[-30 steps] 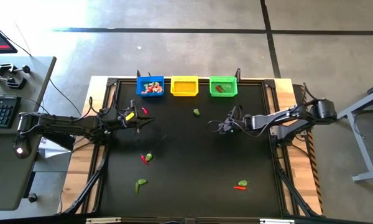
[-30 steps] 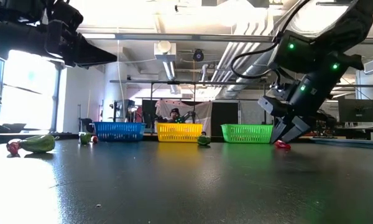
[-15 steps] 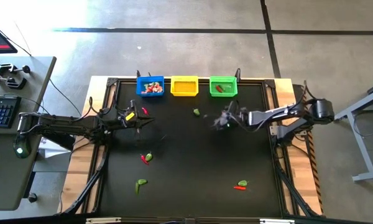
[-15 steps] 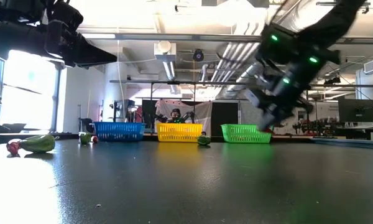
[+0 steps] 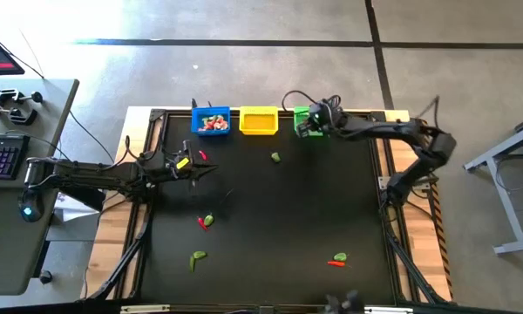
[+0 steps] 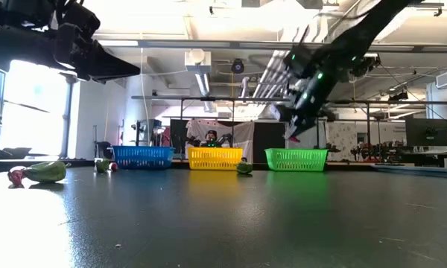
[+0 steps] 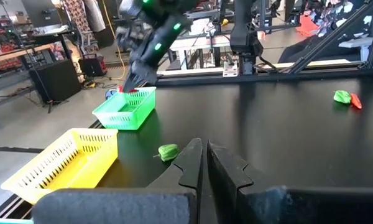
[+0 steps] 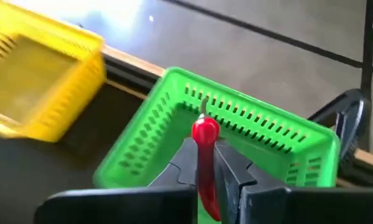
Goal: Sort produce into baskets
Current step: Put the red chili pepper into the green bin
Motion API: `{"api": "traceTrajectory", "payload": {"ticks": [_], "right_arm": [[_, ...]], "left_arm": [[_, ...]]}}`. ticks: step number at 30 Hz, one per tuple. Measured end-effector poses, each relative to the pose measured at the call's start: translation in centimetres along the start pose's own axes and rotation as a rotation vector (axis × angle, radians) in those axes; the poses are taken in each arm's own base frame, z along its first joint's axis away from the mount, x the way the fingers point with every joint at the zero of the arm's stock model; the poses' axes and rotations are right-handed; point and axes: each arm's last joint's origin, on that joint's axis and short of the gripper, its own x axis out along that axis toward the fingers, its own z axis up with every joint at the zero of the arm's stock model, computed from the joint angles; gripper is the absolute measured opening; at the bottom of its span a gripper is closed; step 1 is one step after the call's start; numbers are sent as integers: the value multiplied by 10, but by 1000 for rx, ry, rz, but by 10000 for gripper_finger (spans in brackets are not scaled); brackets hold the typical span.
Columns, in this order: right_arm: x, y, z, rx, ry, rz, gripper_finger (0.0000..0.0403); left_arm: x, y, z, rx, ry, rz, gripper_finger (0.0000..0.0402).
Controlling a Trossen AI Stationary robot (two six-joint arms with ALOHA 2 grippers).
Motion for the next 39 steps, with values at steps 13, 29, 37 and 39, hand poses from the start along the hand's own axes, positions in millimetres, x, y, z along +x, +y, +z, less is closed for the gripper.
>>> {"api": "traceTrajectory", "payload": {"ticks": [13,29,37,39], "right_arm": [[48,-22,12,-75,107,-64,42],[33,-22,25,-149,93,-54,24],[2,-20,19,-129,-51,149,5],[-8,-21,13,-124,-88,195,3]], "left_arm": [[0,0,0,-45,3,-3,8],[23,33,48,179,466,18,0],[56,60,55,438,829,-109,0],[64,65,51,519,903,-182,0]]}}
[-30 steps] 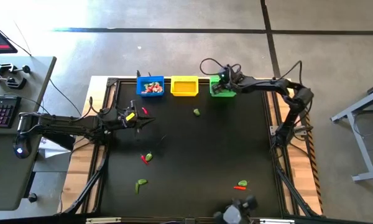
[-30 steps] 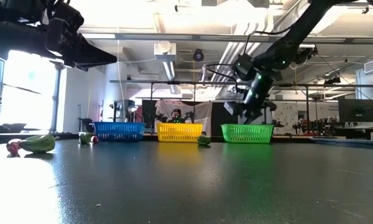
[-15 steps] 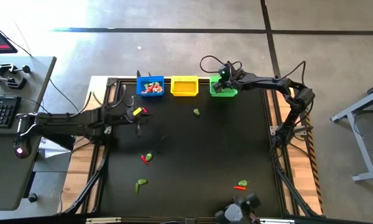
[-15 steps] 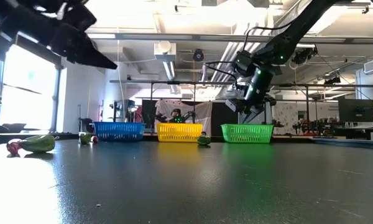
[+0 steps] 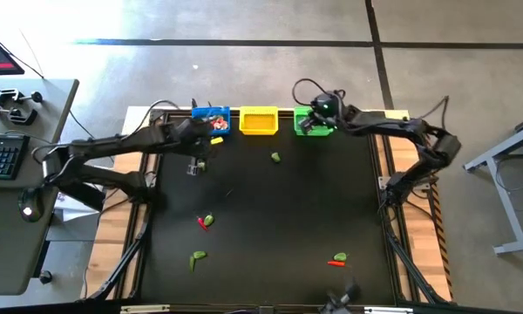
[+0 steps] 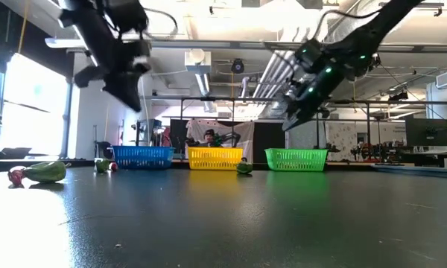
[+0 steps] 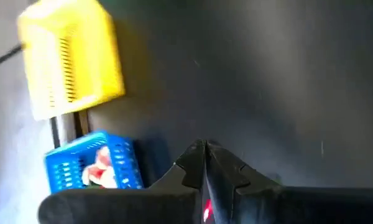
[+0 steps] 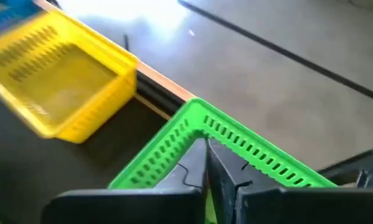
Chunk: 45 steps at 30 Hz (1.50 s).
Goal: Sort produce into baskets
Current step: Put the red chili pepper into the green bin
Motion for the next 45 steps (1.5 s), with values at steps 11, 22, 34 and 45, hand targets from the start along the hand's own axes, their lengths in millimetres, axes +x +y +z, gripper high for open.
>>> {"api": "traceTrajectory", "payload": {"ticks": [11,22,34,45], "right_arm": [[-51,23,-34,-24,-210,148,1],[-59,30,-36,-42,-234,178,0],[-59,29,-36,-45,-234,177,0],[-59,29,-36,-45,-234,176,0]], "left_arm": [[49,5,-5,257,254,-145,3],[90,-2,-16,330,529,-179,84],[104,-6,-18,358,555,-221,129],[109,3,-15,273,475,-152,129]]}}
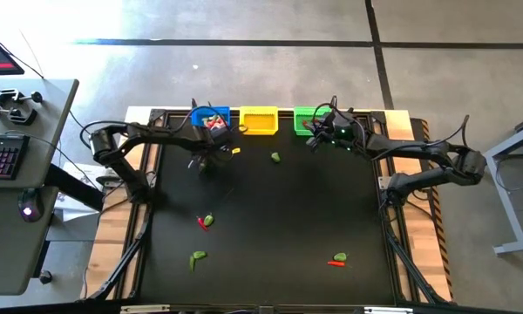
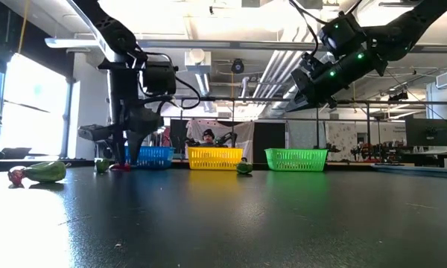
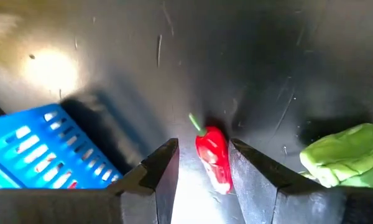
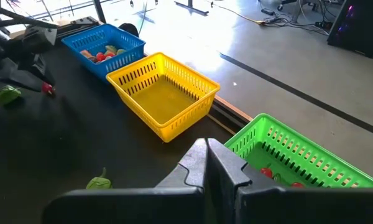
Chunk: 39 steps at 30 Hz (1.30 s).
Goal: Sort produce into baskets
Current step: Put the red chili pepper into the green bin
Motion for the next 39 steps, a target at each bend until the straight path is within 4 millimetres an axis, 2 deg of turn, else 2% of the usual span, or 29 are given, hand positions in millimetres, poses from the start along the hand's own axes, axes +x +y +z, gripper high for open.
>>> {"api": "traceTrajectory", "payload": {"ticks": [11,15,19,23,26,31,39], "right_arm": [[0,0,0,0,0,-1,0],[0,0,0,0,0,-1,0],[0,0,0,0,0,-1,0],[0,0,0,-1,0,-1,0],[0,0,0,-8,1,-1,0],[0,0,0,-8,1,0,0],[-1,9,-1,-39,5,9,0]], "left_arm": [[3,4,-6,-113,-14,-14,129],[9,4,-5,-177,-2,-30,129],[17,3,-2,-165,25,-45,129],[16,5,-2,-167,26,-41,125],[11,8,-2,-171,2,-58,100],[-1,19,3,-232,-102,-79,16],[-14,43,15,-409,-337,-56,4]]}}
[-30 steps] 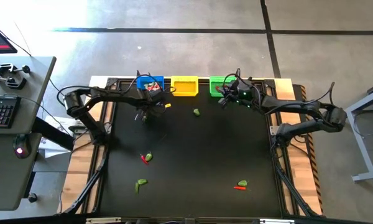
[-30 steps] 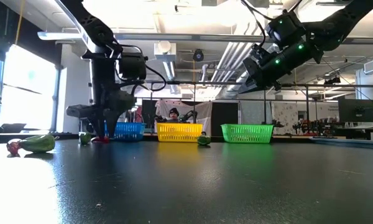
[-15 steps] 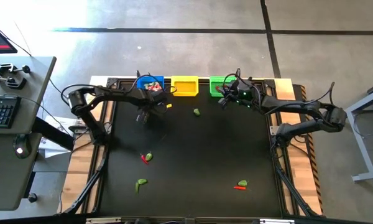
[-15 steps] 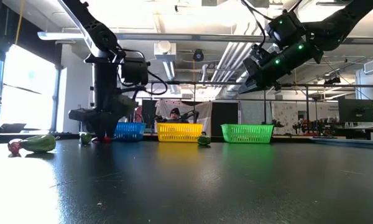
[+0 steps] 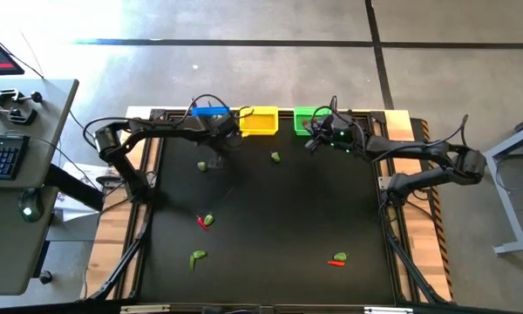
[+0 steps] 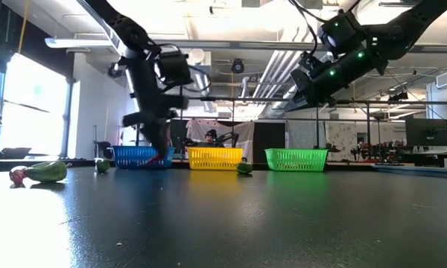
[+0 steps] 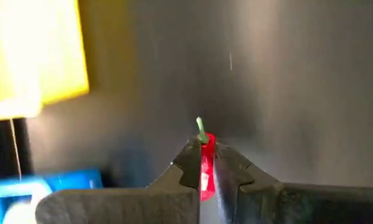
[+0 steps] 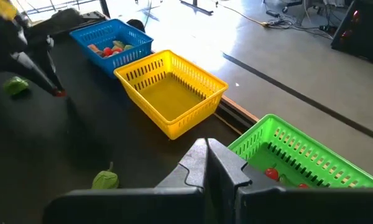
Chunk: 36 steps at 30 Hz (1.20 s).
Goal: Sort produce into baskets
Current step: Put the red chili pepper into the green bin
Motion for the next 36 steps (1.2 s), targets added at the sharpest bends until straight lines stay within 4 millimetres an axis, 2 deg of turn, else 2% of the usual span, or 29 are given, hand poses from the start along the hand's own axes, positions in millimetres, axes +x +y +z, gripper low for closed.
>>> {"api": "traceTrajectory", "payload": {"ticks": [7,12,15,20,27,31,36], "right_arm": [[-4,15,-5,-72,7,-61,0],[-7,18,-27,-19,-33,-45,0],[-12,20,-44,23,-77,-23,0],[-23,22,-60,66,-130,-51,0],[-39,26,-62,70,-175,-69,0],[-46,25,-61,73,-198,-97,0],[-53,23,-57,81,-220,-142,0]], "left_arm": [[-6,15,27,-195,-365,25,1],[-16,31,48,-313,-632,141,0],[-12,38,56,-351,-723,174,0],[0,53,82,-383,-760,182,0],[15,77,122,-429,-767,209,0],[19,75,140,-471,-763,195,0],[20,63,160,-548,-748,276,0]]}}
